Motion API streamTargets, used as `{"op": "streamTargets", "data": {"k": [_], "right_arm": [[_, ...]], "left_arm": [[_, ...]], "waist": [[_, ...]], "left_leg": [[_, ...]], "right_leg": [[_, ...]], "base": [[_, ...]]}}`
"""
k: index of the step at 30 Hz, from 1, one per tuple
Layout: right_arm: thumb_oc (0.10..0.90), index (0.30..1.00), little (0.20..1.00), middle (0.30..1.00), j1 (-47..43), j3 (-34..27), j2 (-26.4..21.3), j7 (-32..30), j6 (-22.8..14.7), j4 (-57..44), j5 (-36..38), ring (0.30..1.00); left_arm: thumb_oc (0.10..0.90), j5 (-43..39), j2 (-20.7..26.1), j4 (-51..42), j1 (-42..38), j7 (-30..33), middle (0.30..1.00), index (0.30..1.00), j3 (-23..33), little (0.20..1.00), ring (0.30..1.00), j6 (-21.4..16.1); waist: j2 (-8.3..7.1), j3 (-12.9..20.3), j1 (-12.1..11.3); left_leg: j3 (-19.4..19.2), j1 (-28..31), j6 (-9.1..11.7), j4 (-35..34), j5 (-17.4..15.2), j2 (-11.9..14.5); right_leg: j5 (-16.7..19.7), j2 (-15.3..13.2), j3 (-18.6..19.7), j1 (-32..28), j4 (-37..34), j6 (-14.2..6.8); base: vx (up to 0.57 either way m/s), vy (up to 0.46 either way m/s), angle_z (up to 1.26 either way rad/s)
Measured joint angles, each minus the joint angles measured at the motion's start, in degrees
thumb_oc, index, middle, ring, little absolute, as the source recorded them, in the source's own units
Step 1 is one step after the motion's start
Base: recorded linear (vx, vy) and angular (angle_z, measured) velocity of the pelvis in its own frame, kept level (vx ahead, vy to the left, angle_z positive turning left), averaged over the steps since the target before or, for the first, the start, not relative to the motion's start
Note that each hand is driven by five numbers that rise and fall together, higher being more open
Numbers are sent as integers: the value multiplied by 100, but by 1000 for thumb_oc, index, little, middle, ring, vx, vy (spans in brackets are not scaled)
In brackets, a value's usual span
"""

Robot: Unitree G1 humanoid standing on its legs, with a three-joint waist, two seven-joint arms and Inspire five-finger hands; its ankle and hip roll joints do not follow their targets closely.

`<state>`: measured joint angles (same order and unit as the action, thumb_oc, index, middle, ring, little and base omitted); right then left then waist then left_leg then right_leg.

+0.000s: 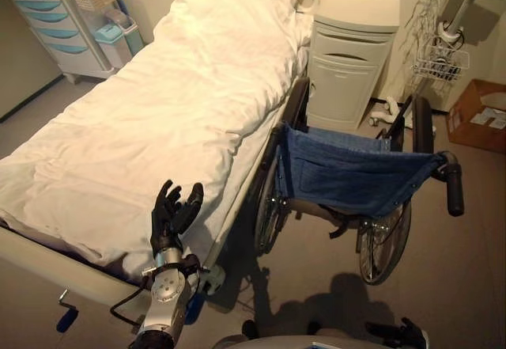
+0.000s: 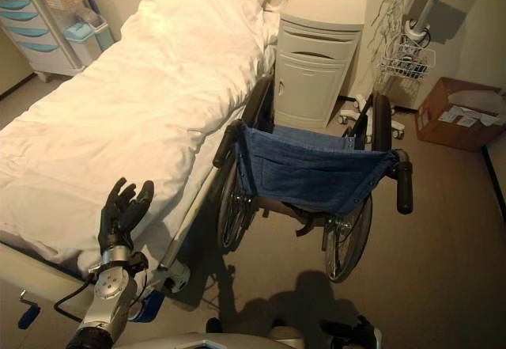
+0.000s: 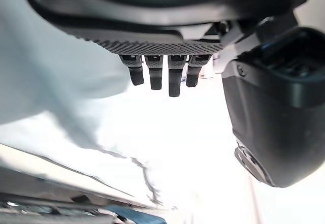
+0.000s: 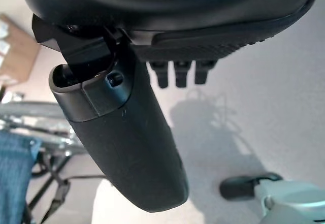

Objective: Push the wheelchair next to the bed

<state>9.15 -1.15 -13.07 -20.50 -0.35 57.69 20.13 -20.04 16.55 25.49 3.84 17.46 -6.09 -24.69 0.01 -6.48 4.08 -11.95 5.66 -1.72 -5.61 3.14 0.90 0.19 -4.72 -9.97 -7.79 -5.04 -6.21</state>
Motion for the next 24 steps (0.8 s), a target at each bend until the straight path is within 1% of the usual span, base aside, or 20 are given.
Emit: {"op": "streamTargets", "data": {"k": [2, 4, 5, 6, 7, 8, 10, 11, 12, 13, 14, 15, 18, 20, 21, 22, 23, 24], "right_arm": [[800, 900, 900, 900, 0, 31, 0, 0, 0, 1, -6, 900], [800, 900, 900, 900, -28, 168, -2, 4, 0, 2, -11, 900], [800, 900, 900, 900, -38, 192, 1, 19, 0, 2, -16, 900], [800, 900, 900, 900, -56, 201, 2, 54, 0, 2, -34, 900], [800, 900, 900, 900, -63, 201, 2, 67, 0, 2, -91, 900], [800, 900, 900, 900, -82, 206, 2, 85, 0, 2, -185, 900], [800, 900, 900, 900, -110, 205, 1, 96, 0, 2, -198, 900], [800, 900, 900, 900, -130, 210, 1, 111, 0, 6, -232, 900], [800, 900, 900, 900, -180, 212, 1, 129, 0, 8, -279, 900], [800, 900, 900, 900, -186, 212, 1, 134, 0, 14, -336, 900], [800, 900, 900, 900, -183, 218, 1, 134, 0, 39, -405, 900], [800, 900, 900, 900, -184, 226, 1, 134, 2, 62, -405, 900], [800, 900, 900, 900, -190, 246, 1, 140, 2, 64, -416, 900], [800, 900, 900, 900, -214, 284, 1, 188, 2, 64, -470, 900], [800, 900, 900, 900, -227, 362, 0, 232, 2, 62, -489, 900], [800, 900, 900, 900, -268, 450, 4, 490, 2, 58, -506, 900], [800, 900, 900, 900, -268, 476, 4, 667, 2, 57, -506, 900], [800, 900, 900, 900, -267, 583, 8, 968, 0, 59, -494, 900]], "left_arm": [[800, -111, 53, 6, 3, -385, 900, 900, -184, 900, 900, 27], [800, -324, 155, 17, 35, -1063, 900, 900, -534, 900, 900, 218], [800, -371, 201, 28, 41, -1277, 900, 900, -654, 900, 900, 314], [800, -497, 251, 56, 46, -1654, 900, 900, -862, 900, 900, 512], [800, -574, 252, 78, 52, -1874, 900, 900, -966, 900, 900, 631], [800, -700, 249, 147, 55, -2245, 900, 900, -1143, 900, 900, 849], [800, -867, 242, 311, 50, -2687, 900, 900, -1310, 900, 900, 1153], [800, -994, 214, 532, 60, -3059, 900, 900, -1403, 900, 900, 1438], [800, -1011, 204, 702, 87, -3247, 900, 900, -1485, 900, 900, 1646], [800, -1010, 205, 777, 94, -3352, 900, 900, -1518, 900, 900, 1780], [800, -1010, 204, 914, 110, -3533, 900, 900, -1584, 900, 900, 1994], [800, -1009, 202, 970, 176, -3610, 900, 900, -1605, 900, 900, 2146], [800, -1015, 193, 1194, 301, -3628, 900, 900, -1588, 900, 900, 2335], [800, -1005, 142, 1485, 284, -3464, 900, 900, -1528, 900, 900, 2429], [800, -992, 41, 1768, 260, -3336, 900, 900, -1404, 900, 900, 2457], [800, -892, -143, 2291, 240, -3174, 900, 900, -1121, 900, 900, 2477], [800, -812, -218, 2564, 145, -3054, 900, 900, -987, 900, 900, 2503], [800, -642, -251, 2896, 131, -2917, 900, 900, -901, 900, 900, 2505]], "waist": [[-3, -3, -21], [-11, -8, -23], [-10, -10, -19], [-1, -16, -15], [6, -21, -10], [16, -43, -6], [36, -66, 23], [51, -78, 85], [66, -90, 122], [72, -97, 124], [79, -104, 124], [80, -104, 122], [73, -108, 110], [65, -112, 110], [58, -114, 108], [37, -114, 104], [25, -113, 108], [1, -123, 104]], "left_leg": [[6, -6, 0, 0, 0, 0], [10, -16, 2, -1, -1, 0], [5, -17, 1, -1, -2, 0], [-5, -17, 2, -1, -3, 0], [-27, -16, 3, -2, -4, -1], [-75, -13, 4, -2, -4, 1], [-89, -7, 4, -1, -4, 2], [-91, -4, 6, -2, -7, 2], [-98, -1, 3, -1, -4, 4], [-107, 1, 3, -1, -4, 6], [-111, 3, 3, -1, -4, 7], [-113, 4, 4, -1, -4, 7], [-114, 7, 4, -1, -4, 6], [-110, 9, 4, -1, -5, 6], [-107, 10, 4, -1, -5, 7], [-94, 10, 7, -1, -7, 12], [-95, 10, 6, 0, -7, 13], [-92, 6, 7, 0, -7, 18]], "right_leg": [[-8, 1, -1, 3, 0, -1], [-13, 0, 2, 11, 0, -2], [-14, 0, 5, 14, 0, -4], [-15, -2, 11, 15, 0, -5], [-20, -5, 16, 16, 0, -12], [-39, -6, 25, 18, 0, -40], [-39, -6, 39, 20, 0, -41], [-40, -7, 38, 16, 0, -42], [-40, -6, 41, 20, 0, -41], [-39, -4, 43, 24, 0, -41], [-39, -1, 46, 24, 0, -41], [-39, -1, 48, 24, 0, -41], [-40, -4, 49, 21, 0, -41], [-41, -4, 45, 17, 1, -42], [-41, -2, 43, 17, 1, -42], [-41, 4, 43, 15, 1, -41], [-41, 6, 44, 14, 1, -40], [-42, 11, 43, 13, 2, -37]], "base": [[0, 0, 0], [0, 0, 0], [0, 0, 0], [0, 0, 0], [8, 37, -3], [10, 31, -4], [11, 16, -2], [0, 0, 0], [12, 13, -4], [18, 17, -6], [20, 15, -3], [0, 0, 0], [0, 0, 0], [0, 0, 0], [0, 0, 0], [0, 0, 0], [21, -12, 3], [30, -14, 3]]}}
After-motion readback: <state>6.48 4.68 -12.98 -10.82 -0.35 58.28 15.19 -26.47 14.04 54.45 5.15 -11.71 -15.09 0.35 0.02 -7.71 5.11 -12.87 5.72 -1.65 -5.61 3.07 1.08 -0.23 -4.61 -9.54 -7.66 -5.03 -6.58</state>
